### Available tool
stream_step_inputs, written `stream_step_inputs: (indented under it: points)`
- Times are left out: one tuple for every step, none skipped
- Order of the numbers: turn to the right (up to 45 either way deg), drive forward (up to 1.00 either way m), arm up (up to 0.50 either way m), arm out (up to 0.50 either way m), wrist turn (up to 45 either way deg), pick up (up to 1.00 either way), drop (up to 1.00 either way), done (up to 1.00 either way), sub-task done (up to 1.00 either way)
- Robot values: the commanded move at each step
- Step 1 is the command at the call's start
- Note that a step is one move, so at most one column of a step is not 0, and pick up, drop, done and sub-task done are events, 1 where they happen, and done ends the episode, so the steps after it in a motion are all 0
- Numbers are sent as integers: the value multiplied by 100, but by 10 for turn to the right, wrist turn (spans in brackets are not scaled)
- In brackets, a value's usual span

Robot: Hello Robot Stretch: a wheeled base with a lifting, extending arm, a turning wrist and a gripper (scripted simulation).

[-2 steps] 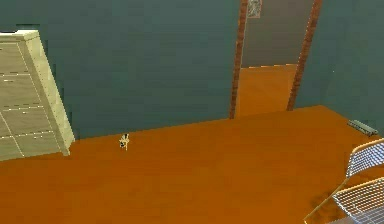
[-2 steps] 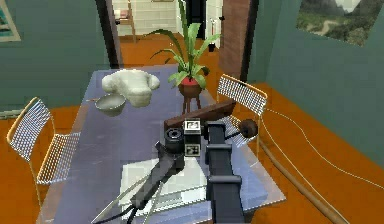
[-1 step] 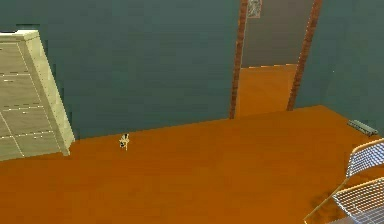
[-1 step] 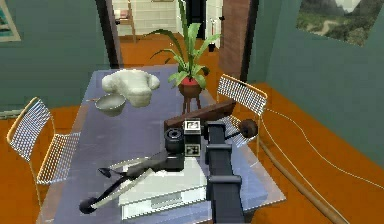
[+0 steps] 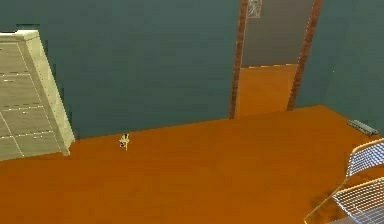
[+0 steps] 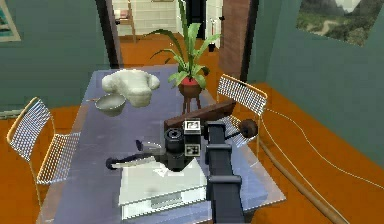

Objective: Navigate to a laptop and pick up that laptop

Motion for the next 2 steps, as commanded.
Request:
stream_step_inputs:
  points:
    - [0, 0, -30, 0, 0, 0, 0, 0, 0]
    - [0, 0, 0, 0, 0, 100, 0, 0, 0]
